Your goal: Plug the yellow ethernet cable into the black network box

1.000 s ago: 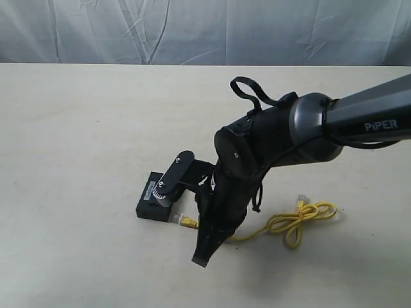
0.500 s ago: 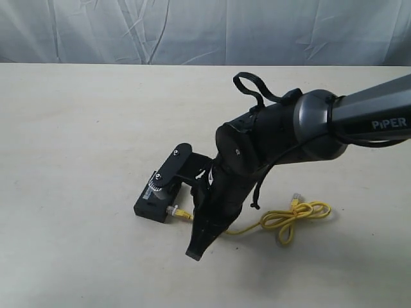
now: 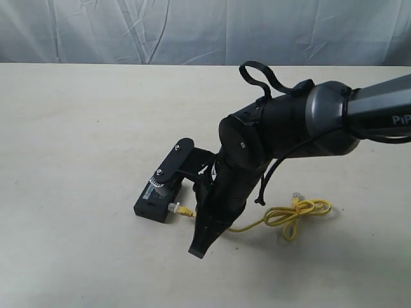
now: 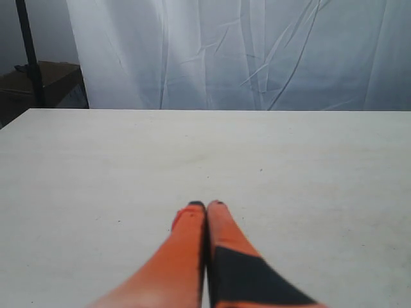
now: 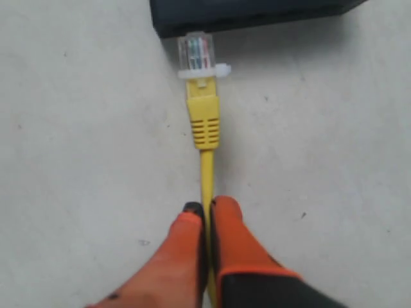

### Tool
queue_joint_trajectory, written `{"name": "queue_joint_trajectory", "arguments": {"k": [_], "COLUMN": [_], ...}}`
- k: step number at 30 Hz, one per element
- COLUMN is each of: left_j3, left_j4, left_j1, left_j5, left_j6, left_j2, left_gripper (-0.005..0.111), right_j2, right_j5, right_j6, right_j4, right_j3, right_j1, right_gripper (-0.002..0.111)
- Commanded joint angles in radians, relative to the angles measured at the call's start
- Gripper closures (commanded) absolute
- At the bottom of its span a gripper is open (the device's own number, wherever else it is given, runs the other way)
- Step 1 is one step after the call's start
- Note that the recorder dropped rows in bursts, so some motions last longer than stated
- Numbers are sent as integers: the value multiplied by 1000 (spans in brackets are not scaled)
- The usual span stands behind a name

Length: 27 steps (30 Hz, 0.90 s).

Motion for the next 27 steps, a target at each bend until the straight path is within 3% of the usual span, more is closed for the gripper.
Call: {"name": "queue_joint_trajectory", "arguments": {"k": [1, 5, 10, 20, 23, 27], "left_j3": [4, 4, 4, 4, -24, -190], "left_j4": [-8, 82, 80, 47, -52, 0], "left_j1": [3, 3, 3, 3, 6, 6], "left_j5": [-1, -75, -220, -384, -311, -64], "left_j6": [0, 8, 8, 0, 0, 0], "left_j2": [-5, -5, -5, -5, -5, 128], "left_gripper": [107, 107, 107, 107, 107, 107], "right_j2": [-12, -20, -39, -42, -42, -44], "right_j5": [-7, -7, -3, 8, 28, 46], "right_j6": [5, 66, 69, 64, 62, 62], "right_j4": [-8, 13, 15, 9, 12, 16], "right_j3": [0, 0, 0, 0, -2, -2], "right_j1": [-3, -3, -3, -3, -19, -86], "right_gripper": [109, 109, 109, 109, 109, 109]}}
